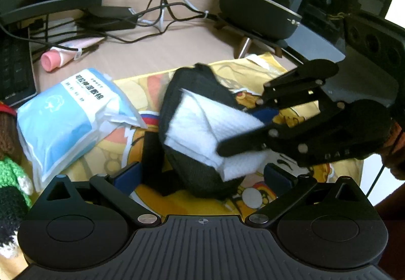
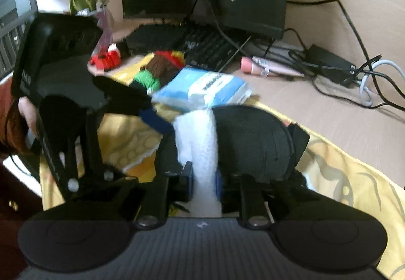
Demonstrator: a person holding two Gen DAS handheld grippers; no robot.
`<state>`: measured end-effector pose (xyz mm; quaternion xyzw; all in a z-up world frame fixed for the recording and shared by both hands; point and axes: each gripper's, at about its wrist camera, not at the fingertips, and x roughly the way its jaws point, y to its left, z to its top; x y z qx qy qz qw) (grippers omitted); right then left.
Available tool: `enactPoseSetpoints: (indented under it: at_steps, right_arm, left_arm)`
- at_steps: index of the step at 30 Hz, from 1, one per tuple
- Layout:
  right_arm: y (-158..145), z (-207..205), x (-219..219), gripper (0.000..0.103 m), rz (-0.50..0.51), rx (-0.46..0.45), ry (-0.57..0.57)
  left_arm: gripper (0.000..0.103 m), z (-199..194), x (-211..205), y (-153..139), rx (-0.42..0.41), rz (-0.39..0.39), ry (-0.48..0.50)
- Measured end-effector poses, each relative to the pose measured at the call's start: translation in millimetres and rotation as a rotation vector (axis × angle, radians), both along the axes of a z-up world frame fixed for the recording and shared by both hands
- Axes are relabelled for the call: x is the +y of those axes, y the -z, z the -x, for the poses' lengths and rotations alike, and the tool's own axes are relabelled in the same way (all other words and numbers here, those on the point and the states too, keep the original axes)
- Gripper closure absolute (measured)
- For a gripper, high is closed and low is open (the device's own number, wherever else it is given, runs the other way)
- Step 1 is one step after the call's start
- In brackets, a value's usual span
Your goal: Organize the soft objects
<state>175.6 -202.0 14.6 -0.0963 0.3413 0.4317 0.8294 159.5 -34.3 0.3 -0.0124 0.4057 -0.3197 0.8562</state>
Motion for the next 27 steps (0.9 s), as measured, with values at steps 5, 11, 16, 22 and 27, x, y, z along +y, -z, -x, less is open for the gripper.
enactPoseSetpoints:
  at_steps: [5, 11, 16, 22, 27]
  right_arm:
    - [-2, -2, 14, 0.089, 0.004, -0.061, -0.03]
    - [7, -27, -18, 0.089, 0.004, -0.139, 0.157]
    - [23, -43, -63, 0.089, -0.156, -0.074, 0.306]
    - [23, -49, -90, 0.089, -0.275, -0.005, 0.319]
    - [22, -48, -98, 0.089, -0.287, -0.004, 0.332]
  left_arm:
    - [0.0, -3, 6, 0, 0.015, 0.045, -0.013]
    - [0.0, -6, 12, -4, -0.005, 0.101, -0.038]
    - [0.0, -12, 1, -4, -0.018, 0.061, -0.072]
    - [0.0, -19, -25, -1, -0.04, -0.083, -0.084]
    - [0.0, -10, -49, -8, -0.074, -0.111, 0.002]
